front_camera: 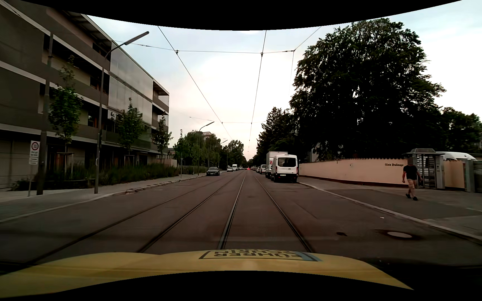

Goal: Follow the waypoints while adhering to traffic rules and regulations

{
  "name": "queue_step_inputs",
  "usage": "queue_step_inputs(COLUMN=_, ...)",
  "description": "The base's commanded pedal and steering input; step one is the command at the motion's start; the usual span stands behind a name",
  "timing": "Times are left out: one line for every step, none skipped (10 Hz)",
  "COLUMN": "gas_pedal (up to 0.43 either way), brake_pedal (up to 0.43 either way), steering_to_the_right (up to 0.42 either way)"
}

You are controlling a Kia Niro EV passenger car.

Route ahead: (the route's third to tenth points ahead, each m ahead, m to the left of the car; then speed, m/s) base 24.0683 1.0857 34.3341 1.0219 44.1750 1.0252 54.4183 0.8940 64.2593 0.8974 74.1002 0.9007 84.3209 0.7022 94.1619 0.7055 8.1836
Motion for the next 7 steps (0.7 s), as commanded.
queue_step_inputs(gas_pedal=0.067, brake_pedal=0.000, steering_to_the_right=-0.002)
queue_step_inputs(gas_pedal=0.067, brake_pedal=0.000, steering_to_the_right=-0.002)
queue_step_inputs(gas_pedal=0.079, brake_pedal=0.000, steering_to_the_right=-0.002)
queue_step_inputs(gas_pedal=0.079, brake_pedal=0.000, steering_to_the_right=-0.002)
queue_step_inputs(gas_pedal=0.079, brake_pedal=0.000, steering_to_the_right=-0.002)
queue_step_inputs(gas_pedal=0.079, brake_pedal=0.000, steering_to_the_right=-0.002)
queue_step_inputs(gas_pedal=0.079, brake_pedal=0.000, steering_to_the_right=-0.002)
